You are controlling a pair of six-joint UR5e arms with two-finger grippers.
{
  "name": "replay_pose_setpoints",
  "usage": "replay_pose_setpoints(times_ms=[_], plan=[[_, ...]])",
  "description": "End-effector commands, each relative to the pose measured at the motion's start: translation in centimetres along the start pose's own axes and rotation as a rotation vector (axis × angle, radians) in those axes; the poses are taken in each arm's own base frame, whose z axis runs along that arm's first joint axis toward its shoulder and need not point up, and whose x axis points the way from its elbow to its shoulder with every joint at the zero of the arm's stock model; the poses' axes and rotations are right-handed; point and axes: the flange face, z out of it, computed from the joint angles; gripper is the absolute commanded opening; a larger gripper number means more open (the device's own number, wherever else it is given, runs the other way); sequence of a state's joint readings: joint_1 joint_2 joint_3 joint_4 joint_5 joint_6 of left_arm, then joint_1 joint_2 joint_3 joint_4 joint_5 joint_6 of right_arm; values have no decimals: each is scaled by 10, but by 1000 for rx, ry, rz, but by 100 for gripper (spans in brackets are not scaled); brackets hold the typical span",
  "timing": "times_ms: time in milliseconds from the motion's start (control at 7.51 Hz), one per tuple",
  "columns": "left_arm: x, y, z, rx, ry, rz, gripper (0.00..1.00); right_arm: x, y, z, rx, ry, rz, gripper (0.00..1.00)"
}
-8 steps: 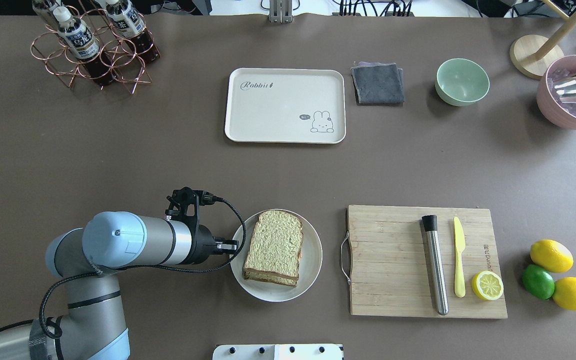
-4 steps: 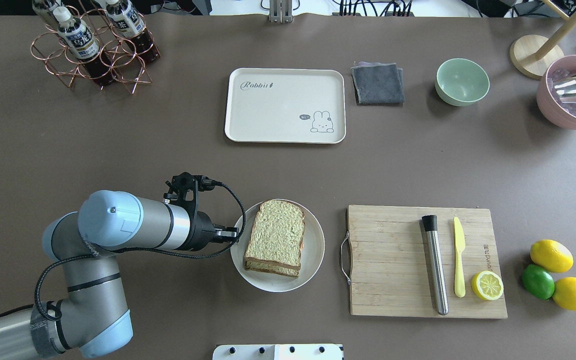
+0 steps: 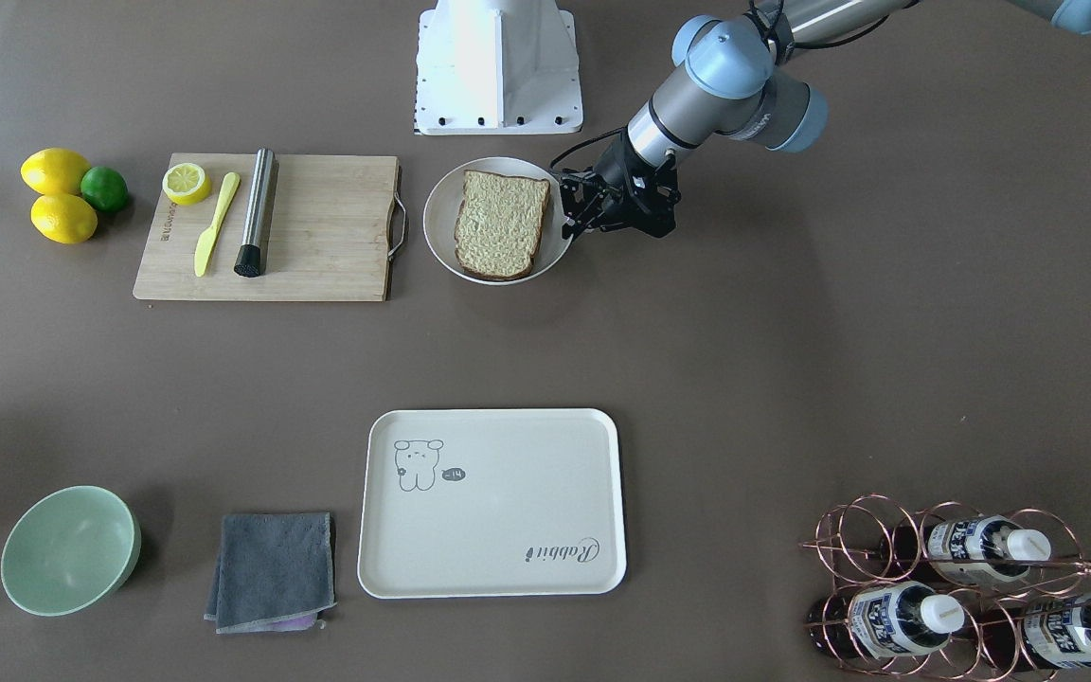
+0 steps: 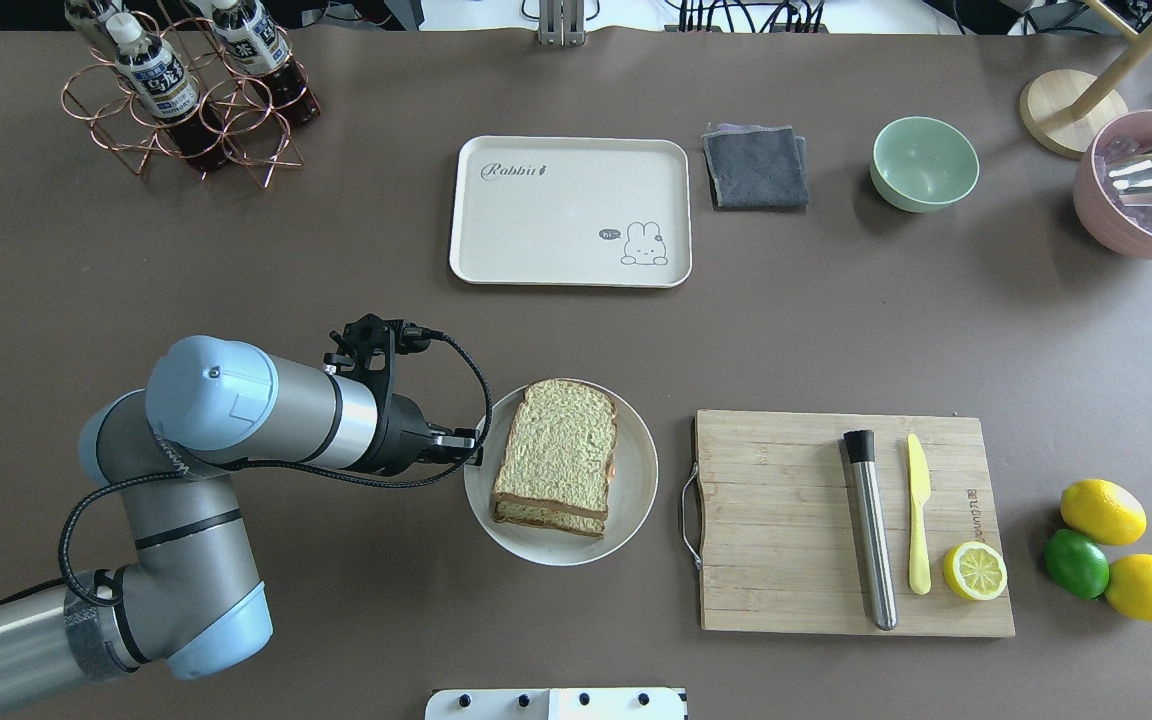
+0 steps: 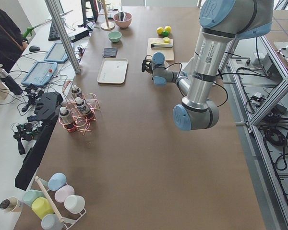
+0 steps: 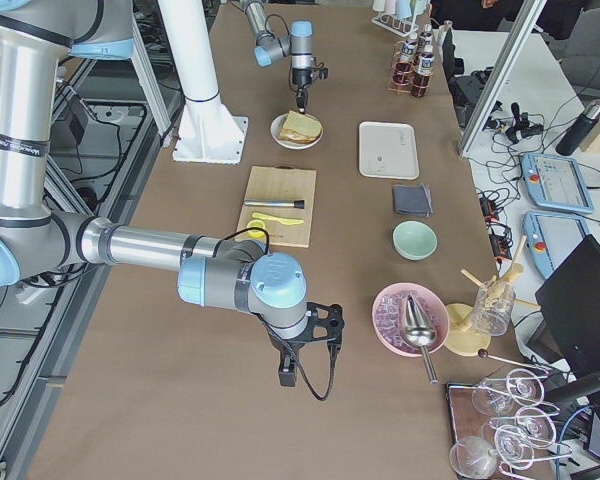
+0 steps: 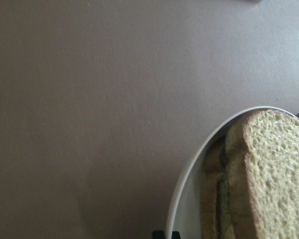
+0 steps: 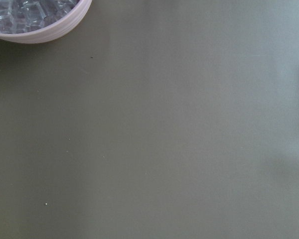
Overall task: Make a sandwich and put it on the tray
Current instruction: 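Slide the plate with the left gripper onto the rabbit-print tray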
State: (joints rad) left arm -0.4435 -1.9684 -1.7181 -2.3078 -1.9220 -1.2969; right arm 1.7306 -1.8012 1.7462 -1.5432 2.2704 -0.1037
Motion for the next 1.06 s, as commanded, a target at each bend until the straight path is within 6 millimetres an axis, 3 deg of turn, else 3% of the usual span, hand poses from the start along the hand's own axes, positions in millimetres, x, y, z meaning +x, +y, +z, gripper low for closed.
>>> replay_pose_setpoints(times_ms=[0, 266, 665, 932], plan=[[23, -32, -12, 14, -4, -23, 0, 4, 4, 0, 0, -2, 7, 100], [57, -60, -13, 36, -16, -61, 0, 4, 3, 0, -1, -2, 5, 100], [75, -118, 7, 81, -46, -93, 0, 2, -1, -3, 5, -1, 0, 100], [75, -167, 11, 120, -79, -123, 0, 1, -2, -3, 7, -1, -3, 100]])
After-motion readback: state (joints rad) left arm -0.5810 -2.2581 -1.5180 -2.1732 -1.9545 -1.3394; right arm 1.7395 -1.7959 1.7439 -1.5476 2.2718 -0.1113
